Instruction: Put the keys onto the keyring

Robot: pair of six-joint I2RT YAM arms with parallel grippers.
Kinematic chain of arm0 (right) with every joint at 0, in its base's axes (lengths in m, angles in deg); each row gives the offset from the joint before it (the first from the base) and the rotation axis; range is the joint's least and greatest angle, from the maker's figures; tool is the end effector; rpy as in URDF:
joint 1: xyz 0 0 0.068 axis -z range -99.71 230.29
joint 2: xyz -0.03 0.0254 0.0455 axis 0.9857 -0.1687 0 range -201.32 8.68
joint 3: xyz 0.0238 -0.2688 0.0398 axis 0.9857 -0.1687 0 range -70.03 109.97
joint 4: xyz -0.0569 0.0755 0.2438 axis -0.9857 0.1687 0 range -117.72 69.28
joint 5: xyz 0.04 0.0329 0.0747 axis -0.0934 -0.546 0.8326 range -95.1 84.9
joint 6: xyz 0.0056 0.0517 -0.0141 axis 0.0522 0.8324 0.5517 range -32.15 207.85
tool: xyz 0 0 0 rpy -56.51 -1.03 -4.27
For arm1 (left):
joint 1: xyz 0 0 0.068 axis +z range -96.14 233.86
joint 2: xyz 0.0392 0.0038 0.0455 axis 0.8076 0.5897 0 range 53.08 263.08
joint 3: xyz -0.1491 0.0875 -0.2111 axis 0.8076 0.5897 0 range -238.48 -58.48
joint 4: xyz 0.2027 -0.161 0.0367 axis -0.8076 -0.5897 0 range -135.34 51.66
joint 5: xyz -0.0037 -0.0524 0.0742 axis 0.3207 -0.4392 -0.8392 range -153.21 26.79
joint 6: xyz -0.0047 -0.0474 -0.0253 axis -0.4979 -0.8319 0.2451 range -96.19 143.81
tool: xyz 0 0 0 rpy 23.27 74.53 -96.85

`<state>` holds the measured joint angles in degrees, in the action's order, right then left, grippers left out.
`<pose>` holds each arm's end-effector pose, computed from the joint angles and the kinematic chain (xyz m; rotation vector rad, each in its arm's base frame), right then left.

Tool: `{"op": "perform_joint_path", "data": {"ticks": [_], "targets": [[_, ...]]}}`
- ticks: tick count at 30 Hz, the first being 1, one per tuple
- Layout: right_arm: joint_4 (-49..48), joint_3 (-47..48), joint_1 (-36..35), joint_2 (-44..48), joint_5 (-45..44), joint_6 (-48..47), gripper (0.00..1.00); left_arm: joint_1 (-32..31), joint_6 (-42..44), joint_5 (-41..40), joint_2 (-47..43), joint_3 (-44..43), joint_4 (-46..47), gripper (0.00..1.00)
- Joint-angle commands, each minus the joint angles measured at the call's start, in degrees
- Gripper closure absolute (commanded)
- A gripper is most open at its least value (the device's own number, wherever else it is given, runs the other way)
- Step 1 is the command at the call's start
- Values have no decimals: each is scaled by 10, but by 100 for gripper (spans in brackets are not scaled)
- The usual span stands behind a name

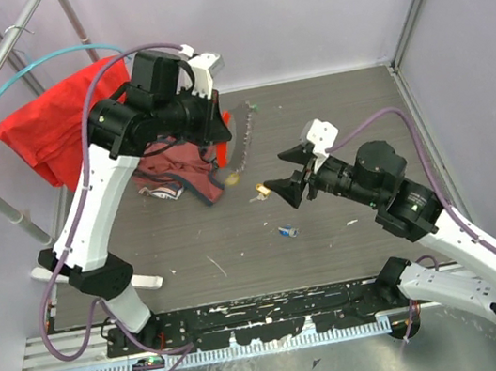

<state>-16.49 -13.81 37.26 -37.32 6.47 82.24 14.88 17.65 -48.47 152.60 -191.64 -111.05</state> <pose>0.1237 0.1253 0.4040 -0.8143 1.4101 0.6663 0.2419 -0.2075 0.4912 0.7927 2.1852 -0.7011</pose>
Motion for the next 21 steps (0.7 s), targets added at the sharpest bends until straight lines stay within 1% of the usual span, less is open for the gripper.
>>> {"op": "perform_joint_path", "data": {"ticks": [1,6,8,12,14,17,19,21], "targets": [[-106,-42,-1,13,45,41,31,3,-41,-6,8,-41,25,100],[-173,-108,-1,17,47,41,31,2,-43,0,2,-46,30,100],[-220,-141,-1,22,37,48,31,3,-48,-5,-3,-43,37,100],[-337,-207,-7,21,20,66,26,3,-63,-7,-16,-31,65,100],[-383,-223,-12,6,-2,67,23,2,-69,-5,-21,-28,75,100],[-437,-229,-20,-30,-28,73,21,2,-73,-6,-23,-28,80,100],[-477,-234,-25,-57,-55,84,16,2,-76,-6,-24,-29,83,100],[-526,-242,-28,-78,-73,89,15,3,-81,-6,-26,-28,87,100]]}}
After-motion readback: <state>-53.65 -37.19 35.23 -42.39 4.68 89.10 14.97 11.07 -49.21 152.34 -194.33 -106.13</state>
